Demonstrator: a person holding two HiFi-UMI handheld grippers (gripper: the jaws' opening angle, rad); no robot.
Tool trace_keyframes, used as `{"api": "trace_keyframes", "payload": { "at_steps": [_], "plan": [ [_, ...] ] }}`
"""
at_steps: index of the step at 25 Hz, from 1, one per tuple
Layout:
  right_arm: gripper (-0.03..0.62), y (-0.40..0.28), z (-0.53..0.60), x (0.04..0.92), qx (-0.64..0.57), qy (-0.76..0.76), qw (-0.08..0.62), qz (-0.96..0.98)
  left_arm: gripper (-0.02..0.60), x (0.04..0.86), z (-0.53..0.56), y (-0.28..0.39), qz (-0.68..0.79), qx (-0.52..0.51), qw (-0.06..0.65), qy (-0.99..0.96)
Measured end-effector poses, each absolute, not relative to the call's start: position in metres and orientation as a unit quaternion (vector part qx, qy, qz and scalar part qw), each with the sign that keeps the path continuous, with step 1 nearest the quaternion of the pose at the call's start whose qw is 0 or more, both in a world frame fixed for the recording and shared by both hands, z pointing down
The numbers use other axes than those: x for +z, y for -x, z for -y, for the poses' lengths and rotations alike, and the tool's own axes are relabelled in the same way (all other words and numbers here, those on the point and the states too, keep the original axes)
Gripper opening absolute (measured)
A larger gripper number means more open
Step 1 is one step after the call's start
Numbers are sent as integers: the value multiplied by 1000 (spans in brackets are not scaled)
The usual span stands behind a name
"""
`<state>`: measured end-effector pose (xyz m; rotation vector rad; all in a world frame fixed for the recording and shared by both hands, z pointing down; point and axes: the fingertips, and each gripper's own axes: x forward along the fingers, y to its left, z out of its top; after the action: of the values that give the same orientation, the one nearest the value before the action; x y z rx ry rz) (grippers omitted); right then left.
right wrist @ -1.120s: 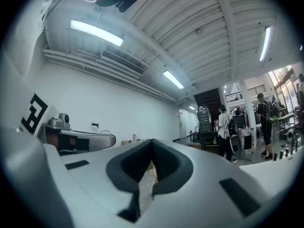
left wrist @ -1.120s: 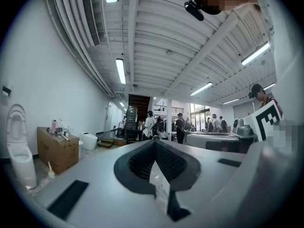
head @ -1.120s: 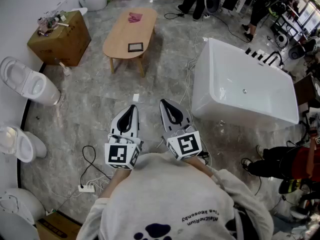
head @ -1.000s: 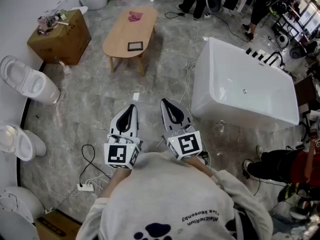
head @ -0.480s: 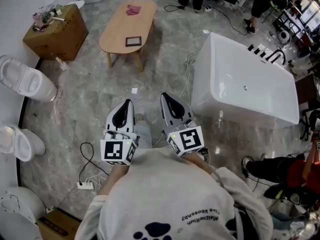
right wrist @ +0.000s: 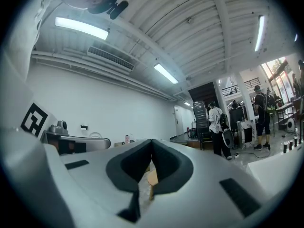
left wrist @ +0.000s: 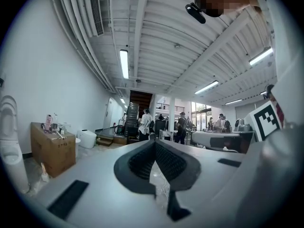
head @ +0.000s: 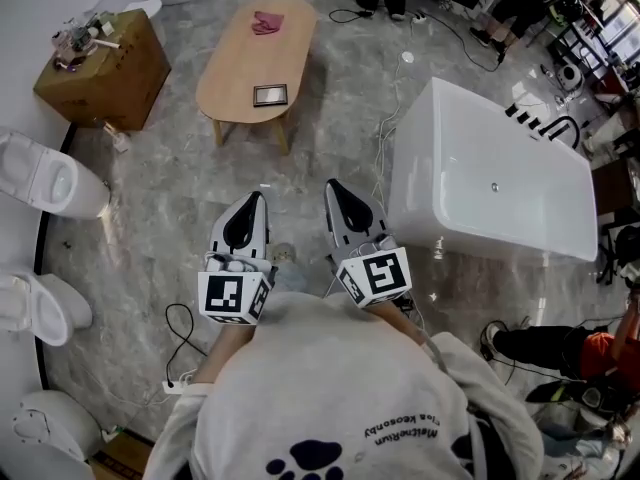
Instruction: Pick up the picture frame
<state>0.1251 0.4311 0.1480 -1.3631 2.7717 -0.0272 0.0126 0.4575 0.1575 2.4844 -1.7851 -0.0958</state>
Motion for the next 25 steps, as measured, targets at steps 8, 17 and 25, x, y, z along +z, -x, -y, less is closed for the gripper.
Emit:
{"api": "trace_keyframes", "payload": {
  "at_steps": [8, 17, 25],
  "plan": [
    [8, -89, -354, 147, 6, 466, 12, -885, 8, 158, -369, 24, 549, -24, 44, -834],
    [8, -73, -309, 156, -3, 470, -5, -883, 8, 169, -318, 39, 535, -21, 61, -842],
    [8, -57, -284, 157, -11, 457, -11, -889, 8, 177, -301, 57, 543, -21, 71, -837]
  ]
}}
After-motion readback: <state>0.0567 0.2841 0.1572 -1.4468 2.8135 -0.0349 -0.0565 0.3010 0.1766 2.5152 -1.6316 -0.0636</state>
